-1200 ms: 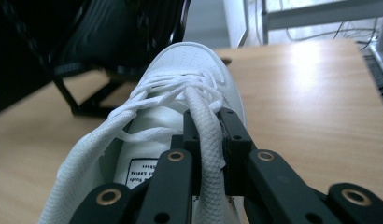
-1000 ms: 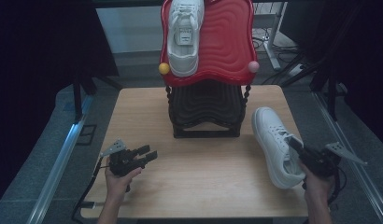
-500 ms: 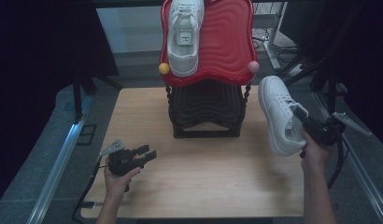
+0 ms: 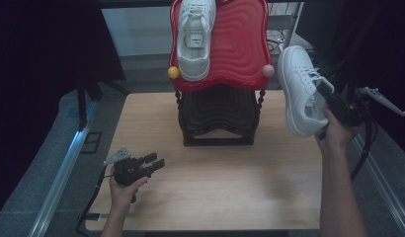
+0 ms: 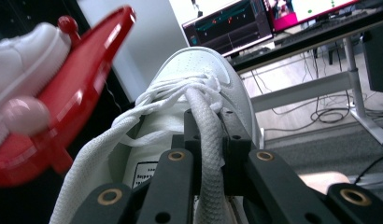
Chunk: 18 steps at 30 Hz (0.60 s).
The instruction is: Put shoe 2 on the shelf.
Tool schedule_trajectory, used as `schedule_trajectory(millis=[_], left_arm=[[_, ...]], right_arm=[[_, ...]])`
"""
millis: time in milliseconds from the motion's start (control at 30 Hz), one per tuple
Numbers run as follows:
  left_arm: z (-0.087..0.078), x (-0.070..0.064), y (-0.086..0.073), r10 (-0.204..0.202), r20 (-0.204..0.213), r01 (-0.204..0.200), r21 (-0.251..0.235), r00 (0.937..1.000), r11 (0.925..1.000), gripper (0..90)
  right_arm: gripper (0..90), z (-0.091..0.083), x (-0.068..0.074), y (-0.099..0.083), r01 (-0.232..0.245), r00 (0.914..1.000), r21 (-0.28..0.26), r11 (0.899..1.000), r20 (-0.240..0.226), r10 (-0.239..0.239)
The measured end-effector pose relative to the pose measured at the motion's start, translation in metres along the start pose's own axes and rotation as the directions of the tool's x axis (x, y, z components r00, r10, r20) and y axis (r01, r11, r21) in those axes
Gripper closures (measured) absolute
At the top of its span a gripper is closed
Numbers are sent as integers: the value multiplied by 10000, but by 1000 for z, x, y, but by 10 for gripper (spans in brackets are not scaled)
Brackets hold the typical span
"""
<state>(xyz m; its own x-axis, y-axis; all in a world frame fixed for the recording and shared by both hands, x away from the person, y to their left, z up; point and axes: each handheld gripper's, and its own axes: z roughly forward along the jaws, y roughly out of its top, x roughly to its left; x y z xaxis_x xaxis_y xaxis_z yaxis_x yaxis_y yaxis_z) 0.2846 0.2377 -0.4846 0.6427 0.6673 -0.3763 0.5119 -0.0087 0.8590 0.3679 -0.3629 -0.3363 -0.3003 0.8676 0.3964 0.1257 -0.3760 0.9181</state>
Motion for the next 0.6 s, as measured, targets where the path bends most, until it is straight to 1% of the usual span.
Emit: schedule_trajectory(millis=[133,167,233,367,433,500,600], left_arm=[[1,0,-1,49,-11,-49,70,10000,10000,471],[2,-1,-1,-20,-2,20,39,10000,10000,471],[0,-1,0,46,40,-46,14,10000,10000,471],[-2,-1,2,6,64,-6,-106,10000,9999,471],[0,0,1,50,81,-50,-55,10000,10000,471],[2,-1,0,27,157,-27,8,9999,10000,471],[4,-1,1,64,199,-65,58,9998,10000,471]], right_arm=[[836,5,13,13,54,10000,-180,9998,67,-52],[836,6,16,17,36,10000,-197,9998,63,-35],[836,9,22,27,-4,10000,-331,9995,15,5],[835,15,32,45,-45,10000,-523,9986,39,47],[835,15,37,52,4,10000,-590,9983,59,0],[835,16,42,59,171,9998,-702,9974,37,-169],[835,16,49,67,148,9999,-768,9969,-72,-154]])
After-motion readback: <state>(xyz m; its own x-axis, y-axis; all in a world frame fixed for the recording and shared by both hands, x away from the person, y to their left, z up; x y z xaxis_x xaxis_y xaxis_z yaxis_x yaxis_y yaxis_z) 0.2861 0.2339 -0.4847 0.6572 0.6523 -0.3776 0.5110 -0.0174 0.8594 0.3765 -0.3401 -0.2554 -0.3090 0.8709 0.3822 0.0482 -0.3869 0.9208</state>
